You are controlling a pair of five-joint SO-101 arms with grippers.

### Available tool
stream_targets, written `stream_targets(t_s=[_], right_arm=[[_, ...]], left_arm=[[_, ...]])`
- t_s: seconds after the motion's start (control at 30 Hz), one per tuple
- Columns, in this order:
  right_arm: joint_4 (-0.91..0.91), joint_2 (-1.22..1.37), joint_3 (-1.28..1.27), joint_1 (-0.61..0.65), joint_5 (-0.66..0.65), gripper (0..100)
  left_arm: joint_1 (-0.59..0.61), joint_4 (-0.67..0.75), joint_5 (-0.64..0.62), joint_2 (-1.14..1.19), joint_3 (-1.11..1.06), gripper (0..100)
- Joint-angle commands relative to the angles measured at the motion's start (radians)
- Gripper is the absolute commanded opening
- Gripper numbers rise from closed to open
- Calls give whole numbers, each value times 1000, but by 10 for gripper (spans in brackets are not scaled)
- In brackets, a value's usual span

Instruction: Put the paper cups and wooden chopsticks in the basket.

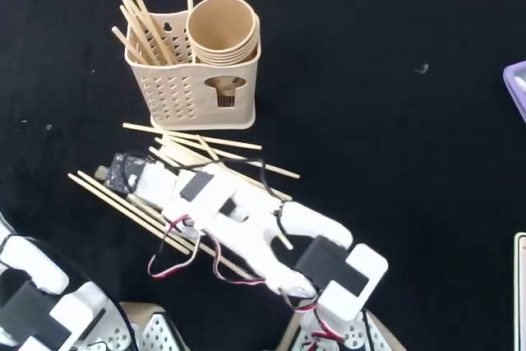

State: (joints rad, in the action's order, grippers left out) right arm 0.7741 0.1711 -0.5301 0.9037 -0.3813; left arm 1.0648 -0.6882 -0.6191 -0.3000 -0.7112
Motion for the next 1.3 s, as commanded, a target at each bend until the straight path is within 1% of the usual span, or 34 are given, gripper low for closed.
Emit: stream_targets(t_s=[0.0, 0.17, 0.33, 0.47, 0.63, 0.8, 0.9, 1.0, 1.1, 1.2, 1.27], right_arm=[[14, 1, 31, 9, -11, 11], [18, -39, 24, 9, -11, 10], [74, -186, -12, -26, -11, 10], [75, -305, -70, -69, -11, 10], [52, -418, -136, -71, -11, 10], [68, -605, -130, -160, -6, 11], [66, -739, -130, -189, 14, 11], [18, -871, -114, -195, 14, 11], [-35, -961, -99, -193, 43, 11], [-17, -966, -120, -181, 75, 11], [-17, -931, -177, -163, 68, 11]], left_arm=[[-10, 17, 0, -26, 21, 241], [-10, 17, 0, -26, 21, 241], [-10, 17, 0, -26, 21, 241], [-10, 17, 0, -26, 21, 241], [-10, 17, 0, -26, 21, 241], [-13, 17, 0, -26, 21, 241], [-27, 17, 0, -26, 21, 241], [-33, 17, 0, -26, 21, 241], [-31, 17, 0, -26, 19, 241], [-28, 17, 0, -26, 19, 241], [-27, 17, 0, -26, 18, 241]])
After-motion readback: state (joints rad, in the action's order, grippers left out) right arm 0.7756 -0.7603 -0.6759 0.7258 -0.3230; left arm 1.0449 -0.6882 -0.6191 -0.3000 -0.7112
